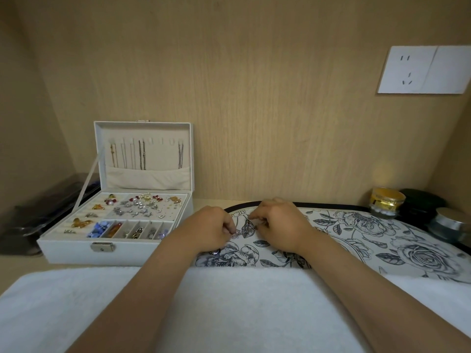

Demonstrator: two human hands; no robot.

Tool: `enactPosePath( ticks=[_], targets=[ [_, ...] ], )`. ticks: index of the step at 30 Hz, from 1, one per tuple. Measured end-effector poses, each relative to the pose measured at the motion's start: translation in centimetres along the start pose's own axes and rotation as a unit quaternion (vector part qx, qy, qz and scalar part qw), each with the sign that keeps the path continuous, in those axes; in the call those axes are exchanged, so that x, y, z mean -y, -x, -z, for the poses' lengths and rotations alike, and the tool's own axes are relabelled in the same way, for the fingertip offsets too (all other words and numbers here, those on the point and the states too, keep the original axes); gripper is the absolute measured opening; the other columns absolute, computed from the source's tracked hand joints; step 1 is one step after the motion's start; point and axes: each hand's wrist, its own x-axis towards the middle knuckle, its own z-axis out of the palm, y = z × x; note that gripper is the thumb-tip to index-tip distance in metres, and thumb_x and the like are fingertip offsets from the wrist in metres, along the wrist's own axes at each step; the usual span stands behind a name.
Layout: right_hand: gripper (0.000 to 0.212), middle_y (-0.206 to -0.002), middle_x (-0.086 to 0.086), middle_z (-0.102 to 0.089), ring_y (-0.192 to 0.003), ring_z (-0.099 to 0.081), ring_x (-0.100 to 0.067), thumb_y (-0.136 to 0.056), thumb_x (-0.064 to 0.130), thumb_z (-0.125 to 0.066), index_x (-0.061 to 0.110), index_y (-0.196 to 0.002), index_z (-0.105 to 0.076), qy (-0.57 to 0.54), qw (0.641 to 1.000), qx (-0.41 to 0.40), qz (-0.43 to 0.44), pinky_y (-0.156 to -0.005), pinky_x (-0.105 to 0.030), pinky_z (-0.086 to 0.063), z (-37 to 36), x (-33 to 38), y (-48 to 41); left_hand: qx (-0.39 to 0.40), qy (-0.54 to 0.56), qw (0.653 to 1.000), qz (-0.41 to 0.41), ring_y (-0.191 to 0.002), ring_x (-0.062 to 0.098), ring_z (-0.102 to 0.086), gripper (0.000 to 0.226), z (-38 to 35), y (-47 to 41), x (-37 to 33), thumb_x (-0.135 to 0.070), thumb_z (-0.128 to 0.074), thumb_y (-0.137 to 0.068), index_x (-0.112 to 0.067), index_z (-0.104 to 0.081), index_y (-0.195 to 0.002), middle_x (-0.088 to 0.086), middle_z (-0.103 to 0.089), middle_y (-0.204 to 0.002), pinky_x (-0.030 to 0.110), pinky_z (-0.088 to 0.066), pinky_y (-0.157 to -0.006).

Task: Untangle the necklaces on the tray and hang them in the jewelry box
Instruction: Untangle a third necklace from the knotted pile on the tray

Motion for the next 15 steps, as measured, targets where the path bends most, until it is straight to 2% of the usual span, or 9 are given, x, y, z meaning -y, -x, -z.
enactPosePath(
  ticks=[3, 5, 7, 9, 12, 15],
  targets=[
    [0.026, -0.111, 0.007, -0.067, -0.105, -0.055, -0.017, -0.093, 0.027, -0.062, 0.034, -0.116, -0.072, -0.057, 0.997, 0.039, 0.040, -0.093, -0.036, -0.044, -0.5, 1.0, -0.3, -0.007, -0.007, 1.000, -0.012, -0.079, 0.000, -0.059, 0.018, 0.2, 0.0, 0.1, -0.016, -0.070, -0.086, -0.027, -0.079, -0.097, -0.014, -0.072, -0.090, 0.017, -0.048, -0.077],
    [0.019, -0.106, 0.008, -0.068, -0.101, -0.057, -0.016, -0.091, 0.028, -0.066, 0.031, -0.107, -0.076, -0.056, 0.997, 0.036, 0.047, -0.091, -0.036, -0.045, -0.7, 1.2, -0.5, -0.015, -0.008, 1.000, -0.015, -0.076, 0.001, -0.060, 0.012, 0.1, -0.1, 0.2, -0.020, -0.072, -0.085, -0.027, -0.079, -0.090, -0.015, -0.070, -0.082, 0.020, -0.050, -0.075],
    [0.012, -0.102, 0.009, -0.069, -0.100, -0.057, -0.014, -0.090, 0.027, -0.069, 0.027, -0.099, -0.077, -0.059, 0.997, 0.028, 0.036, -0.090, -0.034, -0.046, -0.7, 1.1, -0.5, -0.022, -0.011, 1.000, -0.016, -0.078, 0.005, -0.061, 0.010, -0.3, -0.2, 0.3, -0.021, -0.068, -0.088, -0.025, -0.076, -0.086, -0.015, -0.064, -0.078, 0.025, -0.053, -0.075],
    [0.010, -0.097, 0.011, -0.067, -0.097, -0.057, -0.012, -0.091, 0.026, -0.069, 0.024, -0.095, -0.077, -0.068, 0.997, 0.022, 0.030, -0.088, -0.031, -0.046, -0.8, 1.0, -0.4, -0.027, 0.001, 1.000, -0.008, -0.081, 0.010, -0.061, 0.012, -0.7, -0.3, 0.3, -0.018, -0.061, -0.092, -0.022, -0.072, -0.088, -0.013, -0.061, -0.081, 0.028, -0.053, -0.075],
    [0.011, -0.088, 0.013, -0.068, -0.085, -0.061, -0.008, -0.092, 0.024, -0.067, 0.020, -0.089, -0.077, -0.155, 0.988, 0.018, -0.019, -0.081, -0.026, -0.048, -0.5, 1.2, -0.2, -0.056, 0.093, 0.994, 0.033, -0.077, 0.007, -0.059, 0.015, -1.3, -0.5, 0.3, -0.018, -0.053, -0.095, -0.026, -0.063, -0.088, -0.011, -0.064, -0.087, 0.024, -0.047, -0.068],
    [0.013, -0.082, 0.006, -0.075, -0.079, -0.068, -0.009, -0.091, 0.022, -0.069, 0.020, -0.081, -0.076, -0.286, 0.954, 0.007, -0.089, -0.077, -0.027, -0.053, -0.2, 1.3, -0.3, -0.052, 0.243, 0.967, 0.056, -0.063, 0.004, -0.059, 0.015, -1.7, -0.6, 0.0, -0.017, -0.057, -0.093, -0.032, -0.060, -0.095, -0.010, -0.072, -0.088, 0.024, -0.048, -0.063]
  ],
)
